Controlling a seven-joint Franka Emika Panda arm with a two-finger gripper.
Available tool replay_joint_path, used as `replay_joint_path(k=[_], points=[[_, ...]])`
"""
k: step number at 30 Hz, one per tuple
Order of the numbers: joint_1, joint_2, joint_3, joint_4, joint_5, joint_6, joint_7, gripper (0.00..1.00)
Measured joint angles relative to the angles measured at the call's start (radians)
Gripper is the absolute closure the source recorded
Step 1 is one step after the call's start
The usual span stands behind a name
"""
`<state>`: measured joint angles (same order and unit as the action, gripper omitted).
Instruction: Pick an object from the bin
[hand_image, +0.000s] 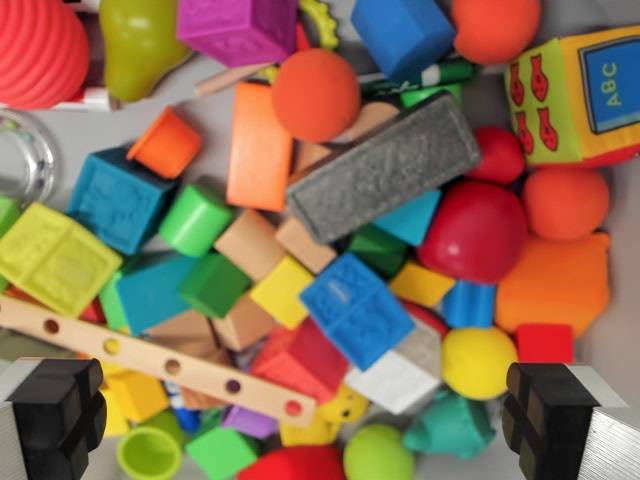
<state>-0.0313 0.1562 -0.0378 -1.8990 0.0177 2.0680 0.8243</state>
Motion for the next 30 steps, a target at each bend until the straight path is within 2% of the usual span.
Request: replay_joint_path(k=[16, 30], points=[[-0.002, 0.018, -0.008, 0.0, 0.0, 0.017, 0.081, 0.0], [-0.003, 0.044, -0.02, -0.001, 0.0, 0.041, 0.198, 0.0]])
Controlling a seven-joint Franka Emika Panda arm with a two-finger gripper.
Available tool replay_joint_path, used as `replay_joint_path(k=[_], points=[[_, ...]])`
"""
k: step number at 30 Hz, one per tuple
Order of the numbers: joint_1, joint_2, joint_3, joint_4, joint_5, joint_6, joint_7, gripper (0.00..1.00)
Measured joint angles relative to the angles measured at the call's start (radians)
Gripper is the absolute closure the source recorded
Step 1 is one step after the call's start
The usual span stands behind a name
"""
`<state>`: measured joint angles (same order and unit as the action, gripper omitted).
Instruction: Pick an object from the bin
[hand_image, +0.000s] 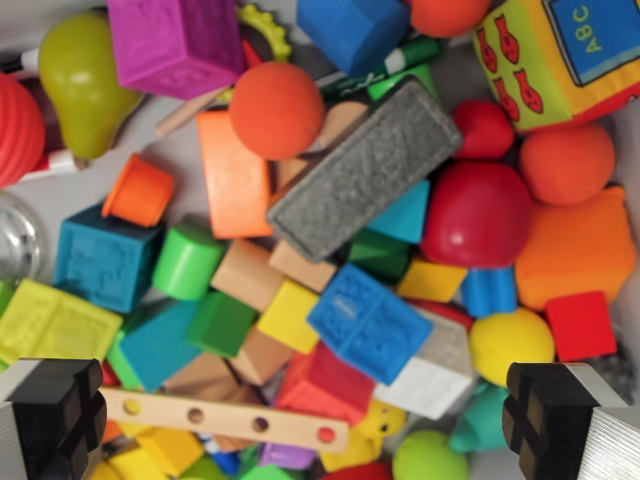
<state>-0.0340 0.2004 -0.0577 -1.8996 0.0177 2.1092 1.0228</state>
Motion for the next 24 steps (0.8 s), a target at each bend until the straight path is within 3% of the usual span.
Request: replay_joint_path(k=[24], points=[[-0.001, 0.062, -0.028, 0.005, 0.01, 0.052, 0.257, 0.0]])
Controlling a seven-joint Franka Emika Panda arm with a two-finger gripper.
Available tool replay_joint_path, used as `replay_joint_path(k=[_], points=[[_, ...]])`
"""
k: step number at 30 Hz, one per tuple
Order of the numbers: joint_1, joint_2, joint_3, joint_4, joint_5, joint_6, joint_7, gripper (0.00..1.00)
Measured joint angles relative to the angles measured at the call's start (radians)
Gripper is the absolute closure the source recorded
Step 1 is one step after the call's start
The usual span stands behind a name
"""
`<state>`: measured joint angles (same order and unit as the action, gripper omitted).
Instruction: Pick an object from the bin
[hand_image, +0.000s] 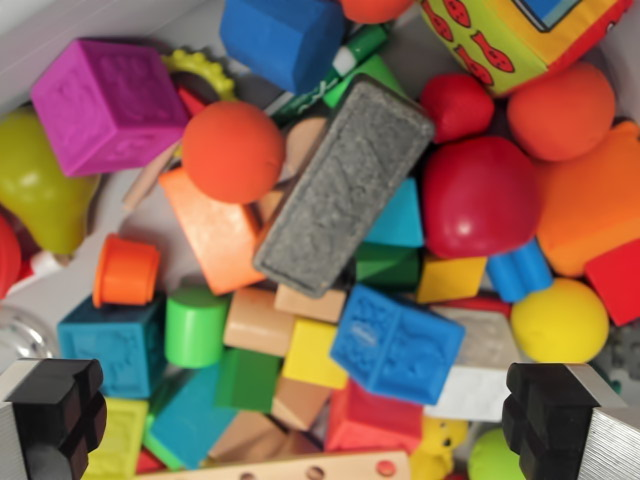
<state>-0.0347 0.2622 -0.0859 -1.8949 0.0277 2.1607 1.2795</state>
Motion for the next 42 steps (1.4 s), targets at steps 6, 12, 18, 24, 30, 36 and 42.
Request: replay_joint_path(k=[6, 12, 18, 24, 30, 36, 42], points=[[0.0, 0.019, -0.008, 0.005, 0.003, 0.013, 0.074, 0.0], [0.0, 0.039, -0.017, 0.009, 0.009, 0.026, 0.149, 0.0], [0.0, 0.064, -0.027, 0.016, 0.015, 0.041, 0.236, 0.0], [0.0, 0.087, -0.036, 0.024, 0.022, 0.054, 0.319, 0.0], [0.0, 0.113, -0.046, 0.035, 0.03, 0.066, 0.405, 0.0], [0.0, 0.137, -0.055, 0.043, 0.039, 0.079, 0.486, 0.0], [-0.001, 0.163, -0.061, 0.05, 0.047, 0.1, 0.539, 0.0]])
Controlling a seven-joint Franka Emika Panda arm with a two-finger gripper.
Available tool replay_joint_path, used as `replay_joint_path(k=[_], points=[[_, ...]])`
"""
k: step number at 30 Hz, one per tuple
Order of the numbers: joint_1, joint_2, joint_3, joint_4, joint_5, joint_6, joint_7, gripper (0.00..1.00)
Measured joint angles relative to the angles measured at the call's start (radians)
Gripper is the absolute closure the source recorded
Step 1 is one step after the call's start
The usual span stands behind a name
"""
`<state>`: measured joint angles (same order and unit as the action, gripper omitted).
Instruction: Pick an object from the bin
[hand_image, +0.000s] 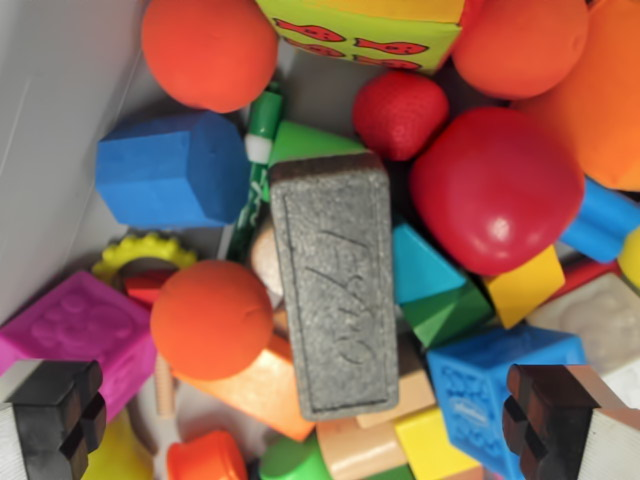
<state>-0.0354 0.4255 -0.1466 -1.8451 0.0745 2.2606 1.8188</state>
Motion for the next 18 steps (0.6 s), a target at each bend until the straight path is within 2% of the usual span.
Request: replay_joint_path(k=[18], points=[[-0.004, 0.117, 0.008, -0.017, 0.023, 0.131, -0.006, 0.0]])
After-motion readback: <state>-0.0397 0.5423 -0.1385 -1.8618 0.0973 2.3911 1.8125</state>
